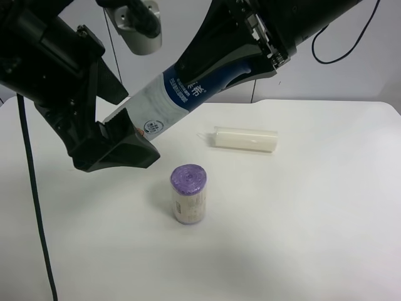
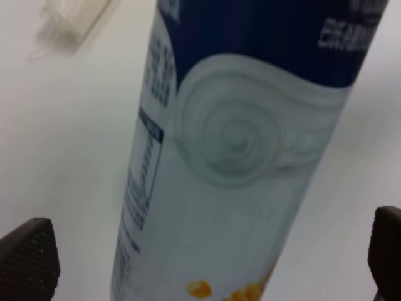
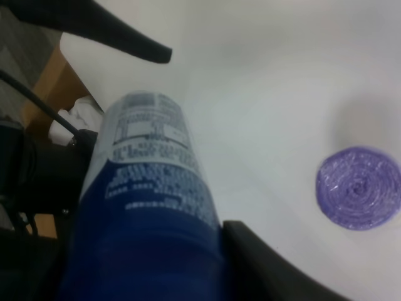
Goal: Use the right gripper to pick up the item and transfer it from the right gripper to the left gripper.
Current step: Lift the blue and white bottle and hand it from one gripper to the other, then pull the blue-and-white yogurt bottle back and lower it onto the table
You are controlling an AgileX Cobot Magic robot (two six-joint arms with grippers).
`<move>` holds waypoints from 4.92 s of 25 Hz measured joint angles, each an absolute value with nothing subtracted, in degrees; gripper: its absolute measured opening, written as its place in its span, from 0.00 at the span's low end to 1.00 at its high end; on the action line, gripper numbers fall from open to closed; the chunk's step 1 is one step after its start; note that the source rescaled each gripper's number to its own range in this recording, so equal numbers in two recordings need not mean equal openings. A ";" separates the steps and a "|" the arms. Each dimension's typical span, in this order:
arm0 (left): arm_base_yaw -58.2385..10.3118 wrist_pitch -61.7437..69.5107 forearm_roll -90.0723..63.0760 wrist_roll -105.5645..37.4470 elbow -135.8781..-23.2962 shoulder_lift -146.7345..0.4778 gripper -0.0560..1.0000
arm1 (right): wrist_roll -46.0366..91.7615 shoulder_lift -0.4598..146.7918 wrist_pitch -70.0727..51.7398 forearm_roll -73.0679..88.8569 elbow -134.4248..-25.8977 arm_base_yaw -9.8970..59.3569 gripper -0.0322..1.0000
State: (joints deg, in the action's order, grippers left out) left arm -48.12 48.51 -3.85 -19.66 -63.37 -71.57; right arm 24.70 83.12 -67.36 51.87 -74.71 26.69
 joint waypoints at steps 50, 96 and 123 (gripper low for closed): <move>-48.60 42.88 -7.02 -25.00 -63.39 -74.59 0.06 | 23.56 82.78 -65.68 47.45 -74.71 26.74 0.97; -48.60 42.69 -7.01 -24.37 -63.39 -74.59 0.05 | 8.49 19.20 -63.69 8.92 -31.71 26.74 1.00; -48.60 42.69 -7.01 -24.33 -63.39 -74.59 0.05 | -1.57 1.66 -62.83 0.63 -29.44 21.45 1.00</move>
State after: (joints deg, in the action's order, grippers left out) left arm -48.60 42.69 -7.01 -24.33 -63.39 -74.59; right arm -1.57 1.66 -62.83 0.63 -29.44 21.45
